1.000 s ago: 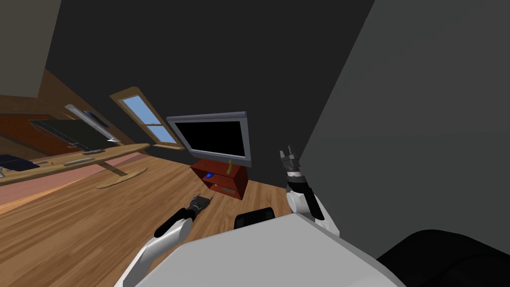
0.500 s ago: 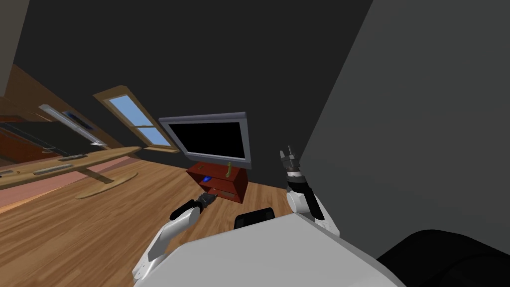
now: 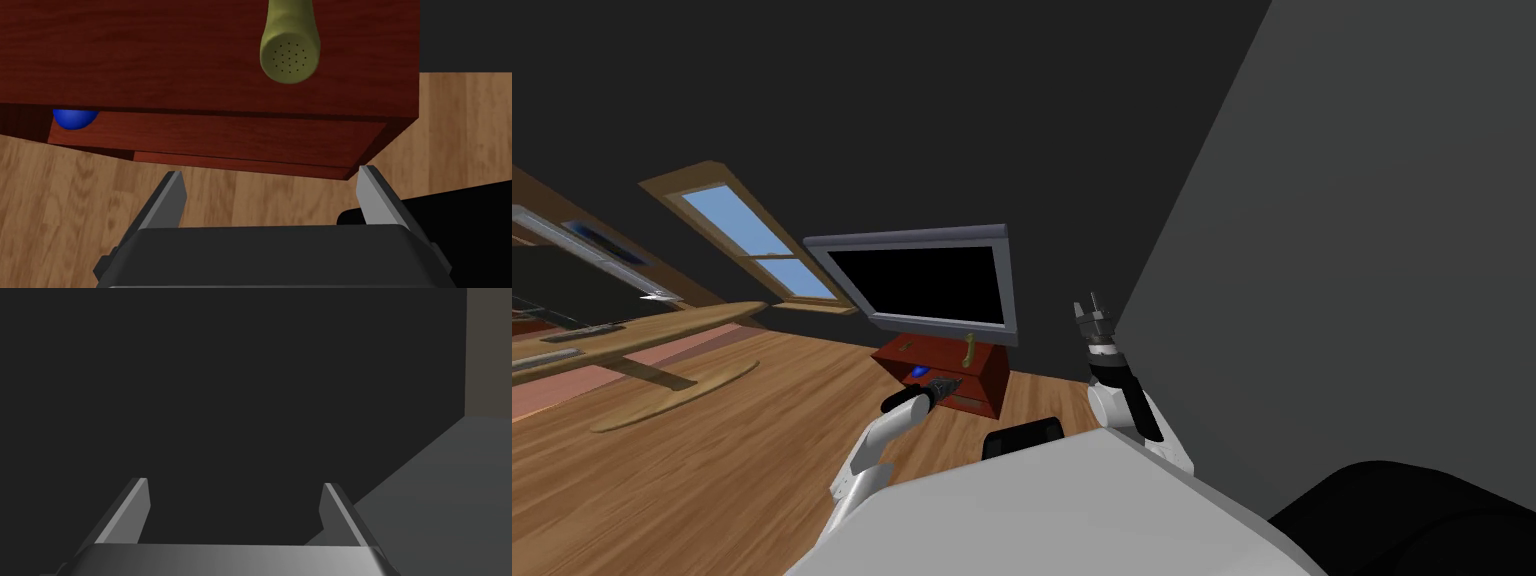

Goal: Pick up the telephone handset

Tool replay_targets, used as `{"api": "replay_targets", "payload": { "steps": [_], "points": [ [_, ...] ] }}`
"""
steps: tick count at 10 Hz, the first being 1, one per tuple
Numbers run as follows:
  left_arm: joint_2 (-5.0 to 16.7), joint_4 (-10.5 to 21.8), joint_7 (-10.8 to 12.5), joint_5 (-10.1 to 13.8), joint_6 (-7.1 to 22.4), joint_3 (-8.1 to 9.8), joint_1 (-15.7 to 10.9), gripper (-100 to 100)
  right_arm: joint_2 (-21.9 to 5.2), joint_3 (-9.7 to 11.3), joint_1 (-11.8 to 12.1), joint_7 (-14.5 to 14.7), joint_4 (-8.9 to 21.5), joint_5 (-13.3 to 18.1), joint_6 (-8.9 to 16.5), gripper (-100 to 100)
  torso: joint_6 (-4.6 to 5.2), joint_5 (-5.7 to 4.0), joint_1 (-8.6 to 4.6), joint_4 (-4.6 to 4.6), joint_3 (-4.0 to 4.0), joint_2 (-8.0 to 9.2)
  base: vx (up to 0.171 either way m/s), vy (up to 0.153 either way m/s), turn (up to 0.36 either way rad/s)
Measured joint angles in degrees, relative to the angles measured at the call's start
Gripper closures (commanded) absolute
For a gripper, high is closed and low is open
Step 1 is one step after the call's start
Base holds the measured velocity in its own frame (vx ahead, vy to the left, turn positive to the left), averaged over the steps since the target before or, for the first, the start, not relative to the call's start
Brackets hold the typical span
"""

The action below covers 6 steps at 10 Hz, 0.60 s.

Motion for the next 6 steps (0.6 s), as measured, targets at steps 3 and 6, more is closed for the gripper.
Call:
{"api": "replay_targets", "payload": {
  "steps": [3,6],
  "points": [
    [-1.5,0.7,2.2,-0.1,3.6,0.16,-4.5,-100,0.0,0.0,0.0,0.0,0.0,0.0,0.0,0,-0.01,-0.02,-0.07,-0.01,0.00,0.01,0.159,0.042,-0.077],
    [-1.8,1.8,2.6,0.3,4.1,0.31,-7.1,0,0.0,0.0,0.0,0.0,0.0,0.0,0.0,0,-0.04,-0.07,-0.31,0.04,0.18,0.35,0.067,-0.013,-0.007]
  ]
}}
